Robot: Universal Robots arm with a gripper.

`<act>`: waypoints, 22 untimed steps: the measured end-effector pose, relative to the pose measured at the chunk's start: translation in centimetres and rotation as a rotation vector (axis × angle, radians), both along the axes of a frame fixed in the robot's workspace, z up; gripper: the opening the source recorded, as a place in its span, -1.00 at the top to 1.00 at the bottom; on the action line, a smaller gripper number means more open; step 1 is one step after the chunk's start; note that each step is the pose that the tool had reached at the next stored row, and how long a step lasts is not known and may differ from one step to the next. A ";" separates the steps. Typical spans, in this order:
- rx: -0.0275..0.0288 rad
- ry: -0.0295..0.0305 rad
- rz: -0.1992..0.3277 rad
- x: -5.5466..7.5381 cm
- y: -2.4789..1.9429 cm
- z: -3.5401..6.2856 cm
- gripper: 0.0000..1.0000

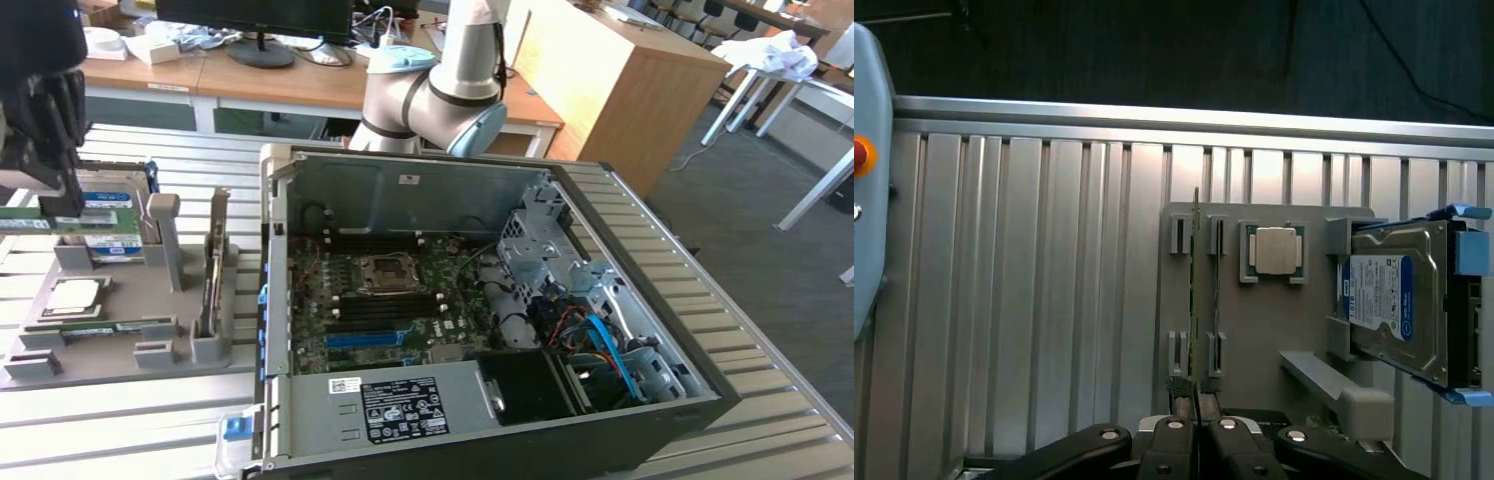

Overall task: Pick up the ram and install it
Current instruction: 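Pick up the ram and move it above insertion slot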

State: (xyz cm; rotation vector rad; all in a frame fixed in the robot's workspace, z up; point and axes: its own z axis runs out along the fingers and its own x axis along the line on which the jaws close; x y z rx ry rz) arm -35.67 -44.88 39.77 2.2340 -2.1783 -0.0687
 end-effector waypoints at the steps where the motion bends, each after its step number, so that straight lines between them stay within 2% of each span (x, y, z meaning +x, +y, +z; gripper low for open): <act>1: 0.0000 0.0000 0.000 0.0 0.00 0.25 0.76; 6: 0.0000 0.0000 0.000 0.0 0.00 1.20 0.76; 15: 0.0000 0.0001 0.000 0.2 -0.01 1.24 0.76; 22: 0.0001 0.0000 0.000 1.2 0.00 1.23 0.76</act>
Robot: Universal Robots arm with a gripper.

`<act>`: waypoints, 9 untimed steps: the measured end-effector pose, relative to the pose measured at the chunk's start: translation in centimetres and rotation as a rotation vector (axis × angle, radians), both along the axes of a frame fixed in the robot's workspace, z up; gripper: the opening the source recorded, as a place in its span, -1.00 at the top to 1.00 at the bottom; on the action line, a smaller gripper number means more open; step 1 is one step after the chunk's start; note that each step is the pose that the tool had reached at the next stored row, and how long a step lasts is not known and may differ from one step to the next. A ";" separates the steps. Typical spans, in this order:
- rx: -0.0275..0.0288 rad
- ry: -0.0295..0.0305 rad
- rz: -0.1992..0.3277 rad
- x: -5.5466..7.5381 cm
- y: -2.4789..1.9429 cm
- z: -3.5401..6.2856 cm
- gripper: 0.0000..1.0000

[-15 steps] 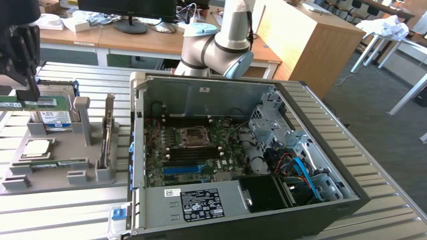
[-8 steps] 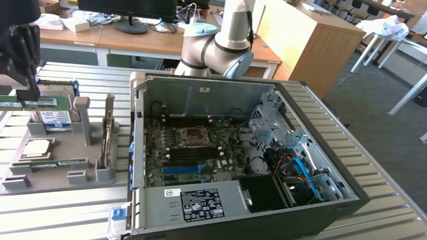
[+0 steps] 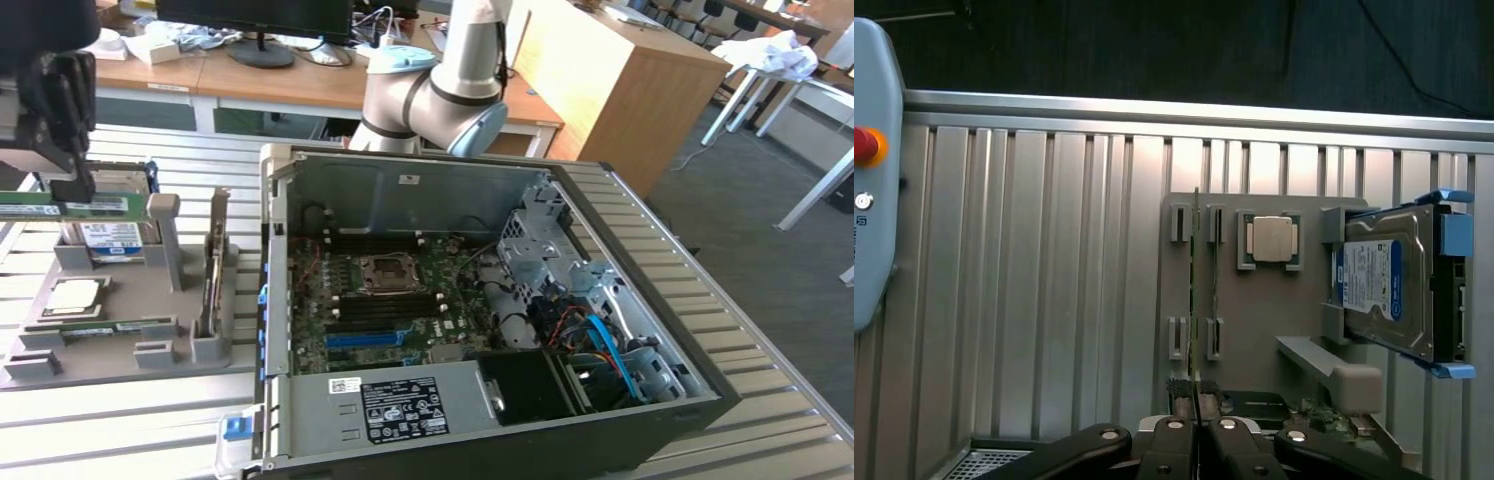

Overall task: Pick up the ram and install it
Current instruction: 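Pick up the ram and move it above insertion slot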

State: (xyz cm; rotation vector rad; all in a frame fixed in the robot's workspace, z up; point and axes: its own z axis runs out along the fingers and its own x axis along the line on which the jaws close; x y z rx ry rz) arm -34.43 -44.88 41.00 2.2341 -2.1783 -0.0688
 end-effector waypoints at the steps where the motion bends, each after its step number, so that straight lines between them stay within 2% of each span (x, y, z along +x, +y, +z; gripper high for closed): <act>1: 0.0000 0.0000 0.000 0.2 0.00 0.00 0.76; 9: 0.0000 0.0000 0.000 2.1 0.00 0.00 0.76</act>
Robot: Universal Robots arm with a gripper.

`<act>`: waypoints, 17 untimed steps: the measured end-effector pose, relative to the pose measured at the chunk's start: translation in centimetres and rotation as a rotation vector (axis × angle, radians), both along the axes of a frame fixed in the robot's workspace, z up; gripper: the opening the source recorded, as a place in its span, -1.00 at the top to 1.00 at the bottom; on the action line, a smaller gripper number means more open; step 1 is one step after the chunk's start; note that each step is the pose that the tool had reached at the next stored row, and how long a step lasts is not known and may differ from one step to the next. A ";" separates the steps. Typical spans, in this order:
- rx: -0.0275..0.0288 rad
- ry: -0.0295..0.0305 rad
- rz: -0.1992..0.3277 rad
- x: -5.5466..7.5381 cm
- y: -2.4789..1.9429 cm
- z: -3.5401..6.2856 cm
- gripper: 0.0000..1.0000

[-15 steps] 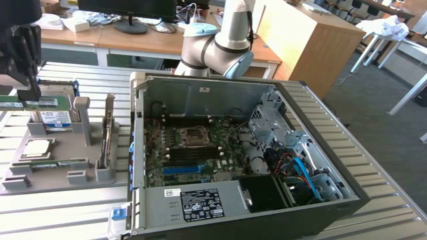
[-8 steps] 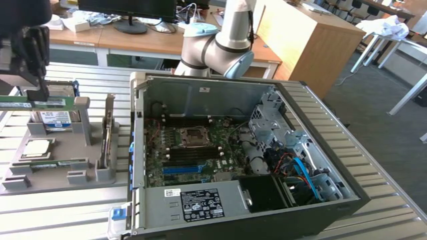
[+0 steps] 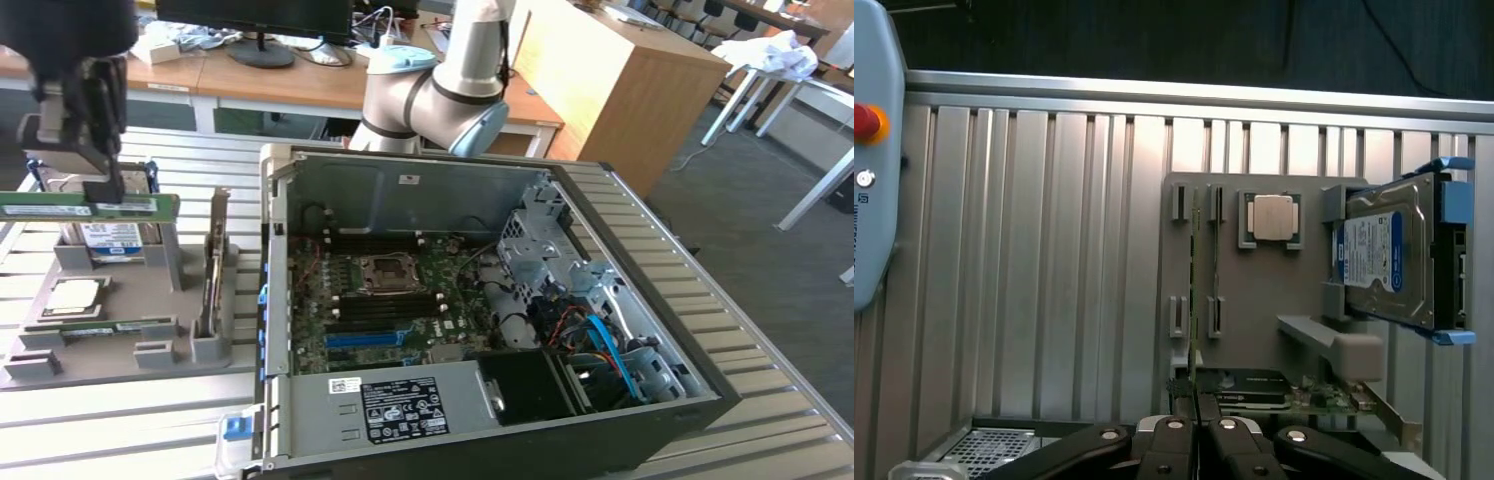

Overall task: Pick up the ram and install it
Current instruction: 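Pick up the ram and move it above insertion slot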

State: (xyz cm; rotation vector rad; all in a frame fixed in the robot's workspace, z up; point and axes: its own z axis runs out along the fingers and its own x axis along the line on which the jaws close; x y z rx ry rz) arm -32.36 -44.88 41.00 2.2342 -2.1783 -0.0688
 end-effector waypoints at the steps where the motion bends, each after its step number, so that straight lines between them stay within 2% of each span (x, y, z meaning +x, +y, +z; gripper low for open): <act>1: -0.0001 0.0000 0.000 0.3 0.00 0.00 0.76; 17: 0.0000 0.0000 0.000 4.5 0.00 0.00 0.76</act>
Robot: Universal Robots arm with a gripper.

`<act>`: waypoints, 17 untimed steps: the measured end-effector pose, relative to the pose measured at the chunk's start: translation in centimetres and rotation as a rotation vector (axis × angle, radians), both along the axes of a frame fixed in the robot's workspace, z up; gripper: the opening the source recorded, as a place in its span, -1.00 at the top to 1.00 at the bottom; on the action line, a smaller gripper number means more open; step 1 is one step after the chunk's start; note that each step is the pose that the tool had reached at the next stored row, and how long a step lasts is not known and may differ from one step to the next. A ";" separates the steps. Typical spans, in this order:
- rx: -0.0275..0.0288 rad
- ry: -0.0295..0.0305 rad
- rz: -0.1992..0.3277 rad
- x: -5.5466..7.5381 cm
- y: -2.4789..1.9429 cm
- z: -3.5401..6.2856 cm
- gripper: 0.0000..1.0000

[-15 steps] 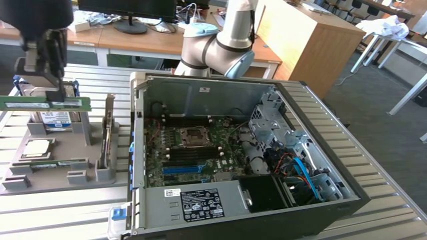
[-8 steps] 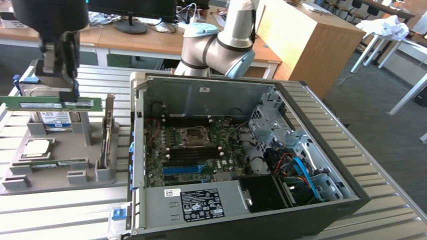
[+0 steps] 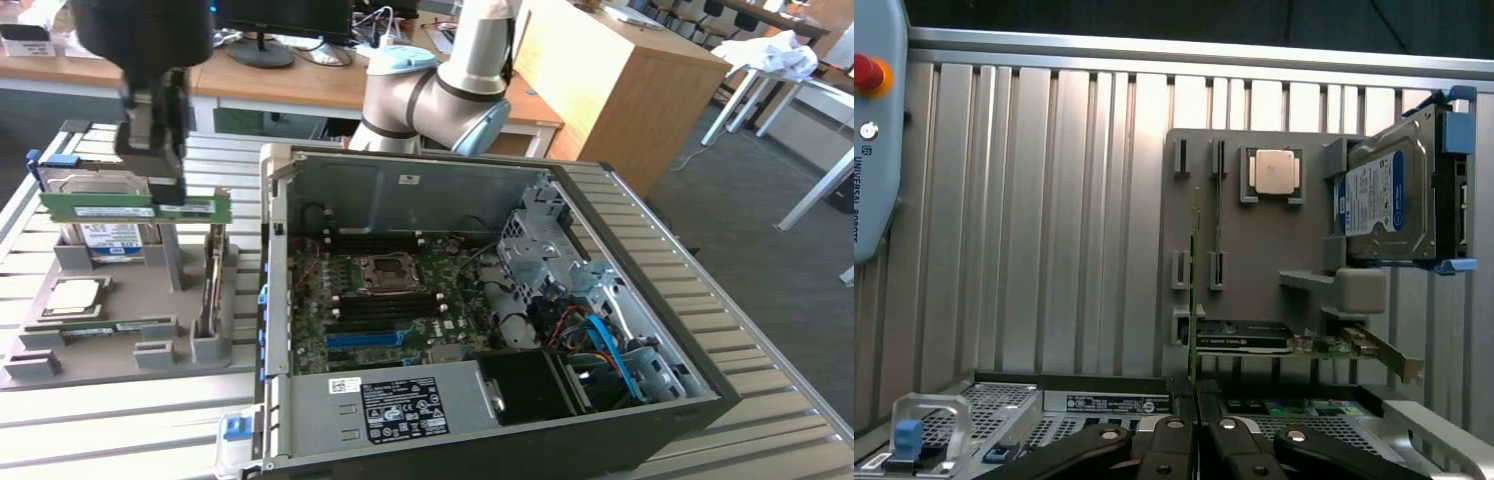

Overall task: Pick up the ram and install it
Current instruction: 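Pick up the ram and move it above insertion slot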

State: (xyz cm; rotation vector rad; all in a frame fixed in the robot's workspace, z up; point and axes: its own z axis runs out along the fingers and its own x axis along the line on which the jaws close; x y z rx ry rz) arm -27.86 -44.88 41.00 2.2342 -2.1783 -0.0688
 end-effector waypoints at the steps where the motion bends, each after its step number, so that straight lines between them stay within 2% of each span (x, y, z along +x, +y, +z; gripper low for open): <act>1: -0.0001 0.0000 0.000 0.3 0.00 0.00 0.76; 17: -0.0001 0.0011 0.000 5.6 0.00 0.00 0.76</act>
